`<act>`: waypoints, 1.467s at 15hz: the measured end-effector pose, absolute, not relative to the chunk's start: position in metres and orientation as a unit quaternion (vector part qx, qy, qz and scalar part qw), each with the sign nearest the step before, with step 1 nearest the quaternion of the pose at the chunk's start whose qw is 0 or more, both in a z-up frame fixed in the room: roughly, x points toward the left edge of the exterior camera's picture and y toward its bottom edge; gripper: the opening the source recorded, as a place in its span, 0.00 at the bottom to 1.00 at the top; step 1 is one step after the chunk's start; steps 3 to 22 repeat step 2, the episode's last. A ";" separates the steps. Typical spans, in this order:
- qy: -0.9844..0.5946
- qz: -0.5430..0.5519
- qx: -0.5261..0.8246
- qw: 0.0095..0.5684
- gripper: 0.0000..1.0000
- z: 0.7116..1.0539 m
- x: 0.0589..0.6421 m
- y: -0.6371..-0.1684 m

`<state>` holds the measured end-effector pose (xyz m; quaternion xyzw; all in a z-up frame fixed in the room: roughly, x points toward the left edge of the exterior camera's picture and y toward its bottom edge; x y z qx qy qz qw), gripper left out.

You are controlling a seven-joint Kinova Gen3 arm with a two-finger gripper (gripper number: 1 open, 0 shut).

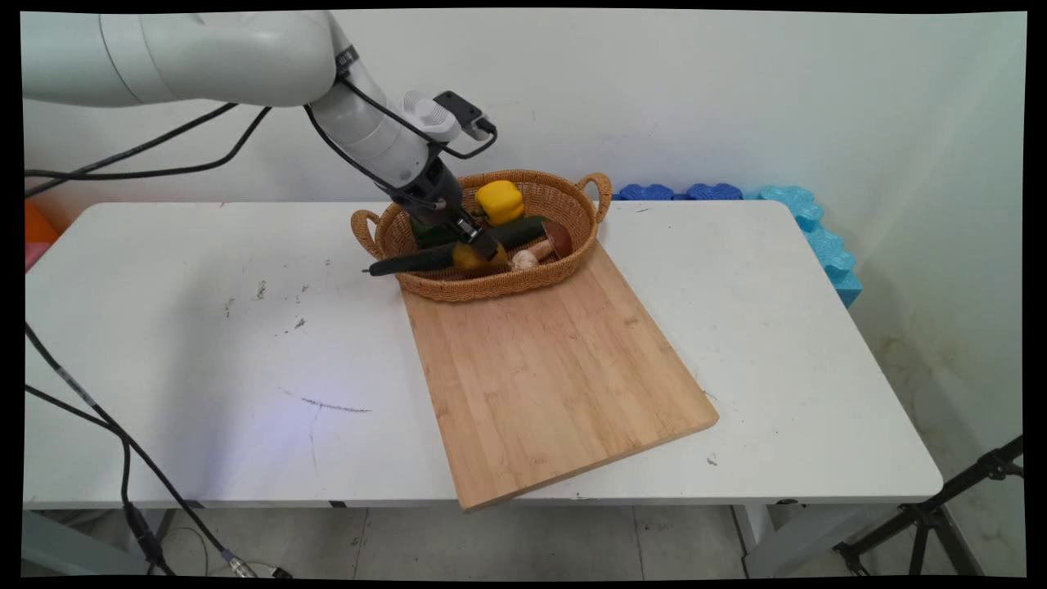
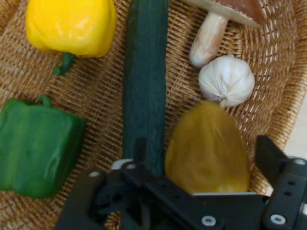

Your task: Place the picked object in the vegetable basket

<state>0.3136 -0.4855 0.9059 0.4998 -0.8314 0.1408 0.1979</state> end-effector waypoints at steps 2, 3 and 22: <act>-0.831 0.141 0.497 0.206 1.00 0.908 0.310 -0.486; -0.831 0.141 0.497 0.206 1.00 0.908 0.310 -0.486; -0.831 0.141 0.497 0.206 1.00 0.908 0.310 -0.486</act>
